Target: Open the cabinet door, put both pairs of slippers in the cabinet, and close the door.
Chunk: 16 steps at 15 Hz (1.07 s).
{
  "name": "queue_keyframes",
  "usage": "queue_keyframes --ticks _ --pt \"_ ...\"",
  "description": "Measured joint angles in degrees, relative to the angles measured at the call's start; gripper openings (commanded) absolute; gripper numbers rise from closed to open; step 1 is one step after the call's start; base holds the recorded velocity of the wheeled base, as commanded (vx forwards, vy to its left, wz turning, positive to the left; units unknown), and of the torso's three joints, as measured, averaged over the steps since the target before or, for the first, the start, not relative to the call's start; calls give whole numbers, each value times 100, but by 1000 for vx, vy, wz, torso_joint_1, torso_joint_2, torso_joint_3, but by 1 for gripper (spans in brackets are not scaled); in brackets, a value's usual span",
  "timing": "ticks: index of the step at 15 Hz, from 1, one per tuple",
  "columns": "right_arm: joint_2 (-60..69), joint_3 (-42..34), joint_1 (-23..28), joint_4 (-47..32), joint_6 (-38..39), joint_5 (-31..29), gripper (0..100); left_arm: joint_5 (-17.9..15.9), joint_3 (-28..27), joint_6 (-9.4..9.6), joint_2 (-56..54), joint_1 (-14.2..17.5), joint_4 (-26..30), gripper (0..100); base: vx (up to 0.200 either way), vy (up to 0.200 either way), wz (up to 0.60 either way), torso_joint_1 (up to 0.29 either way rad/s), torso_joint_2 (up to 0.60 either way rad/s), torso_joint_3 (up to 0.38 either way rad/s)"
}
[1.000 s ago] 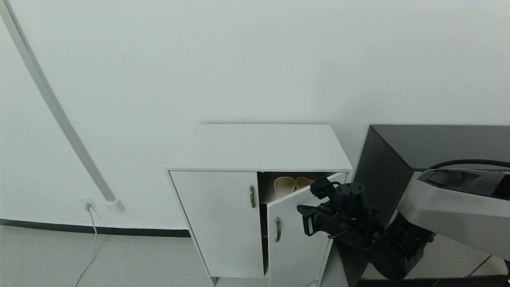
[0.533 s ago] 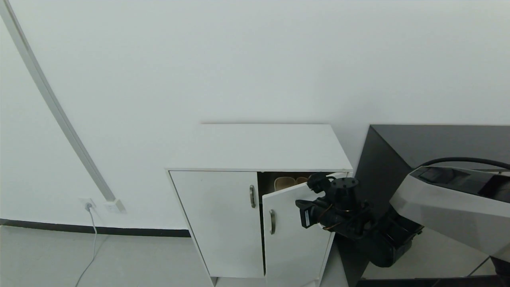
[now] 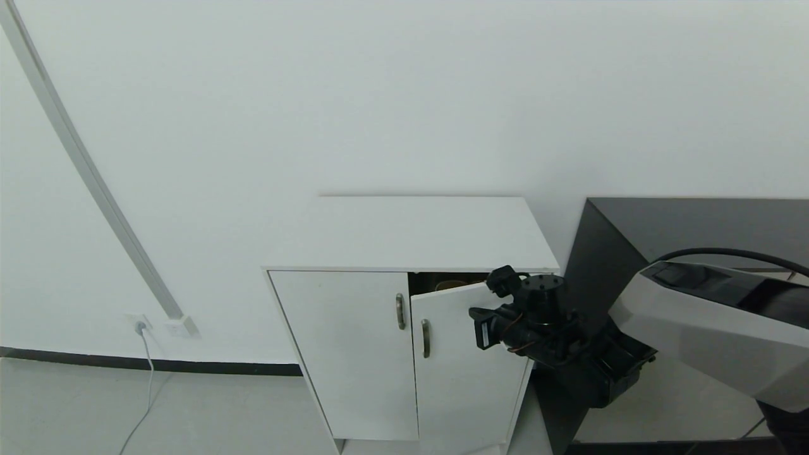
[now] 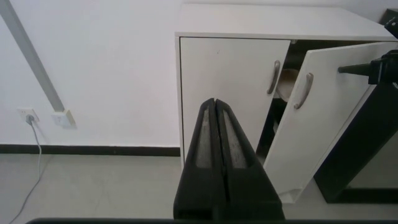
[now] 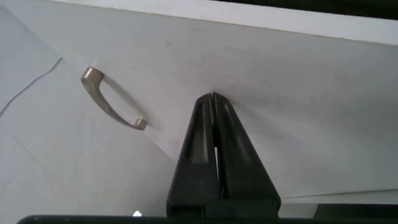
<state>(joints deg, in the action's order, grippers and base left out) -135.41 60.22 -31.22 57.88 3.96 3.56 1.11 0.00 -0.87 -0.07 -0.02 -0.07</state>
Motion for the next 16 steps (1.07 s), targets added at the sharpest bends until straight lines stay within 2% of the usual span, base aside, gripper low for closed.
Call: queue_keyframes --ticks 4,16 --pt "-78 400 74 -330 -2 0 0 0 0 0 0 -5 0 0 0 0 0 0 0 0" --pt "-328 942 201 -503 -20 -4 0 -2 0 0 0 0 0 0 0 0 0 0 0 0"
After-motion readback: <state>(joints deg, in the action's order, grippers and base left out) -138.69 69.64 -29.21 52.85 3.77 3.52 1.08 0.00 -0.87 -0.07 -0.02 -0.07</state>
